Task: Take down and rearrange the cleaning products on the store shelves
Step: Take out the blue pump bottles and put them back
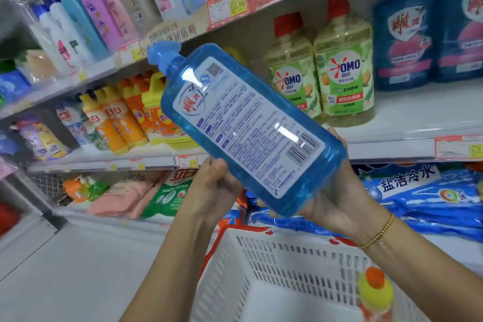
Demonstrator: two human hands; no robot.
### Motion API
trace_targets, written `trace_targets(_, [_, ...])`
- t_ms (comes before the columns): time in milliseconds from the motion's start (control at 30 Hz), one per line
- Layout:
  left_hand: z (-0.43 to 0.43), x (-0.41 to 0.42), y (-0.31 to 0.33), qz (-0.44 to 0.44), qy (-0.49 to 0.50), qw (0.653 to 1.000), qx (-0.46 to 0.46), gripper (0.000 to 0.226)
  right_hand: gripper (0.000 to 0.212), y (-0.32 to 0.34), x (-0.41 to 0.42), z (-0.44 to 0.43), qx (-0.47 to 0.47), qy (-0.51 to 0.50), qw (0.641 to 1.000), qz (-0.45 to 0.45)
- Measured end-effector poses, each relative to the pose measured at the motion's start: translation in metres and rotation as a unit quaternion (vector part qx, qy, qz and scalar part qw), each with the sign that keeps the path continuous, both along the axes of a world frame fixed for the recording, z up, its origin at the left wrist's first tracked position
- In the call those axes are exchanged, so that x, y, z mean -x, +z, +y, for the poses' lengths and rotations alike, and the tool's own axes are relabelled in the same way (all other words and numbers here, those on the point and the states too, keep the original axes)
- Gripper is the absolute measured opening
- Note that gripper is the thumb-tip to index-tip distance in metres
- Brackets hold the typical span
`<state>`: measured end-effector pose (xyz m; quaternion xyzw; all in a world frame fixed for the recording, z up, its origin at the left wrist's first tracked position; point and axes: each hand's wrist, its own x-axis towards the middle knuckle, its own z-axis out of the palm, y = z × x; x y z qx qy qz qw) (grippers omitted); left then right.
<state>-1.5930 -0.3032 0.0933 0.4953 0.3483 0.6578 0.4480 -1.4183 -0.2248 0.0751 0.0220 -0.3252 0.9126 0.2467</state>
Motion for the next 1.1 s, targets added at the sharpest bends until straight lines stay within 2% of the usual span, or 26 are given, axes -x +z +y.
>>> trace_targets(67, [-0.001,-0.007,-0.001,-0.006,0.019,1.0,-0.004,0.052,0.057,0.007,-0.002,0.002,-0.028,-0.06,0.997,-0.04])
trace_targets(133, [-0.002,-0.015,-0.002,-0.017,0.054,0.998,0.001,0.049,0.042,0.015,-0.008,0.007,-0.096,-0.194,0.972,-0.093])
trace_targets(167, [-0.002,-0.019,-0.003,-0.021,0.071,0.997,0.006,0.048,0.038,0.018,-0.012,0.014,-0.16,-0.257,0.944,-0.128])
trace_targets(233, [0.0,-0.025,-0.006,-0.03,0.095,0.995,0.02,0.047,0.045,0.022,-0.025,0.025,-0.34,-0.332,0.857,-0.201])
trace_targets(300, [0.002,-0.03,-0.008,-0.031,0.116,0.992,0.03,0.053,0.065,0.026,-0.035,0.027,-0.5,-0.316,0.768,-0.245])
trace_targets(367, [0.003,-0.034,-0.01,-0.019,0.135,0.99,0.036,0.054,0.105,0.03,-0.04,0.019,-0.604,-0.251,0.695,-0.297])
trace_targets(400, [0.003,-0.036,-0.01,-0.013,0.143,0.989,0.04,0.053,0.123,0.029,-0.039,0.014,-0.638,-0.232,0.656,-0.33])
trace_targets(467, [0.003,-0.041,-0.011,0.013,0.157,0.986,0.048,0.057,0.138,0.023,-0.035,0.003,-0.654,-0.237,0.59,-0.409])
trace_targets(533, [0.003,-0.044,-0.011,0.038,0.164,0.985,0.045,0.061,0.138,0.013,-0.032,-0.001,-0.645,-0.284,0.569,-0.423])
trace_targets(567, [0.003,-0.046,-0.01,0.043,0.157,0.986,0.042,0.063,0.136,0.011,-0.032,-0.002,-0.634,-0.305,0.58,-0.41])
trace_targets(600, [0.003,-0.048,-0.009,0.042,0.147,0.987,0.041,0.068,0.133,0.012,-0.034,-0.001,-0.616,-0.312,0.606,-0.395])
trace_targets(633, [0.004,-0.048,-0.007,0.036,0.137,0.989,0.042,0.075,0.126,0.012,-0.038,0.0,-0.591,-0.306,0.65,-0.368])
trace_targets(667, [0.005,-0.047,-0.005,0.029,0.13,0.99,0.045,0.083,0.115,0.013,-0.042,0.001,-0.556,-0.279,0.71,-0.331])
trace_targets(733, [0.006,-0.04,0.005,0.018,0.132,0.99,0.044,0.096,0.09,0.011,-0.05,0.0,-0.465,-0.173,0.83,-0.255])
trace_targets(767, [0.007,-0.034,0.01,0.006,0.138,0.99,0.042,0.101,0.085,0.006,-0.053,0.0,-0.409,-0.113,0.875,-0.232])
trace_targets(833, [0.007,-0.023,0.018,-0.042,0.147,0.986,0.063,0.112,0.089,-0.003,-0.058,-0.004,-0.291,-0.009,0.932,-0.217])
trace_targets(900, [0.006,-0.016,0.02,-0.06,0.146,0.981,0.115,0.11,0.082,-0.011,-0.062,-0.01,-0.217,0.047,0.954,-0.201])
trace_targets(1000, [0.002,-0.015,0.013,-0.048,0.126,0.97,0.202,0.068,0.06,-0.011,-0.07,-0.019,-0.166,0.061,0.955,-0.237])
trace_targets(1033, [0.002,-0.016,0.01,-0.047,0.132,0.963,0.232,0.064,0.058,-0.011,-0.073,-0.021,-0.159,0.064,0.951,-0.258])
trace_targets(1100, [0.003,-0.02,0.006,-0.06,0.123,0.948,0.288,0.079,0.058,-0.011,-0.08,-0.025,-0.157,0.08,0.943,-0.283])
